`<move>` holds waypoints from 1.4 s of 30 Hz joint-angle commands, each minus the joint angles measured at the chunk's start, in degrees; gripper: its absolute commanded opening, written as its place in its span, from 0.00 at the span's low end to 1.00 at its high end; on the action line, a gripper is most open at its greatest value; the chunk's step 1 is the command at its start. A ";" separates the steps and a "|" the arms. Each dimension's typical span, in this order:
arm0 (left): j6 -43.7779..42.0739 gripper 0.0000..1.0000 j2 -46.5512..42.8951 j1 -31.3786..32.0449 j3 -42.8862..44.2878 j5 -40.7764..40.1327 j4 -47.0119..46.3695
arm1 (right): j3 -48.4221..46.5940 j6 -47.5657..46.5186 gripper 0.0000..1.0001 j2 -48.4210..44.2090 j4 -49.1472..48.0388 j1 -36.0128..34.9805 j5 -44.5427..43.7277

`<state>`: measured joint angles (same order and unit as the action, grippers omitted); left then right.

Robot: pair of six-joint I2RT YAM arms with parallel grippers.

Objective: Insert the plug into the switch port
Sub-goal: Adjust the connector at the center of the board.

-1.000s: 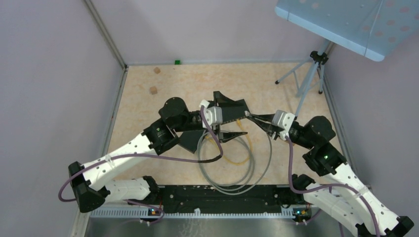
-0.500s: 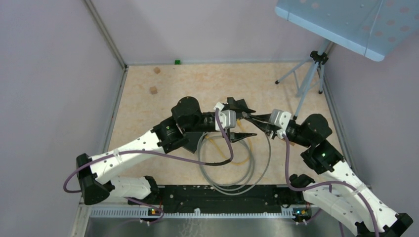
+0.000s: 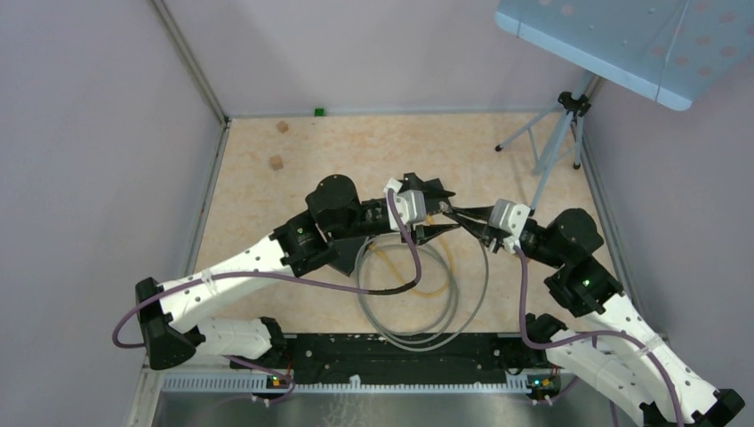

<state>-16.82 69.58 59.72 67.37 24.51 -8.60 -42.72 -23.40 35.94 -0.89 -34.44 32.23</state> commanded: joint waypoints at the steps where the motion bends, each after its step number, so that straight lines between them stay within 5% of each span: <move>1: 0.45 0.52 -1.62 0.19 0.43 -0.77 -2.32 | -0.08 -0.18 0.00 -0.57 -2.64 0.39 -0.20; 16: 2.55 0.32 -2.07 0.17 0.38 -2.35 -1.64 | 0.09 -0.70 0.00 -1.17 -1.33 0.38 -1.20; 37: 5.92 0.41 -4.12 0.16 -1.88 -1.13 -4.41 | 0.00 -0.11 0.00 -1.67 0.60 0.35 0.82; 42: 5.83 0.27 -4.02 0.19 -1.59 -0.80 -3.73 | 0.00 -0.05 0.00 -1.67 0.66 0.33 0.58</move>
<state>-11.62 66.74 59.72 65.63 22.85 -9.91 -42.70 -23.40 34.83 0.93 -34.44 32.03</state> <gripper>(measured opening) 0.315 0.026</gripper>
